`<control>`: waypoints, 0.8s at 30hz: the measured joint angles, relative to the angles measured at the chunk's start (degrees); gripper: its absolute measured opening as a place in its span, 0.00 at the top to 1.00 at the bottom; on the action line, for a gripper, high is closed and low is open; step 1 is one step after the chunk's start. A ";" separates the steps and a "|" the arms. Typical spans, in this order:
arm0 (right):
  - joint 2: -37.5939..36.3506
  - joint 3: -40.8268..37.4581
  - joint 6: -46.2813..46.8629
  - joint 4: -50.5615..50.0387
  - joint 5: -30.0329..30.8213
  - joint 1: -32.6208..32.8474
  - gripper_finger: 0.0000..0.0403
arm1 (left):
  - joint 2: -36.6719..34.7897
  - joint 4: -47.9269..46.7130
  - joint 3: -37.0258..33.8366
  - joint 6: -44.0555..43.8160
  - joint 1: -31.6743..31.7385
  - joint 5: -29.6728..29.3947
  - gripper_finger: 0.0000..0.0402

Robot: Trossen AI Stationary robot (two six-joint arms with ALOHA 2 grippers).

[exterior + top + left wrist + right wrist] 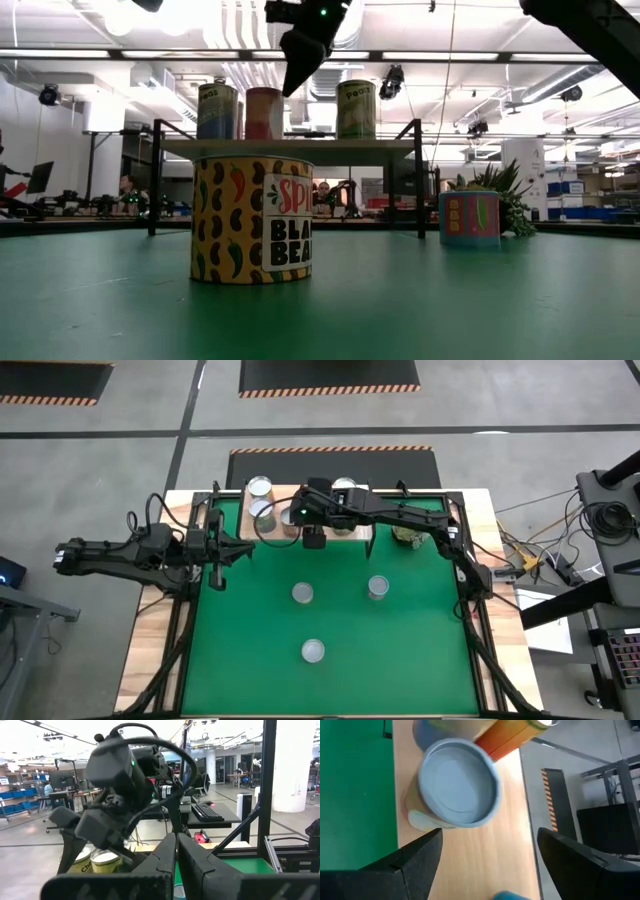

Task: Pick and place cans onto a shelf
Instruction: Put the small white can on the shelf

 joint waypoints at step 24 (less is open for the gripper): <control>-13.37 -7.39 4.40 -5.25 -6.39 8.48 0.97 | 9.80 -1.84 1.27 -0.08 0.02 -7.58 1.00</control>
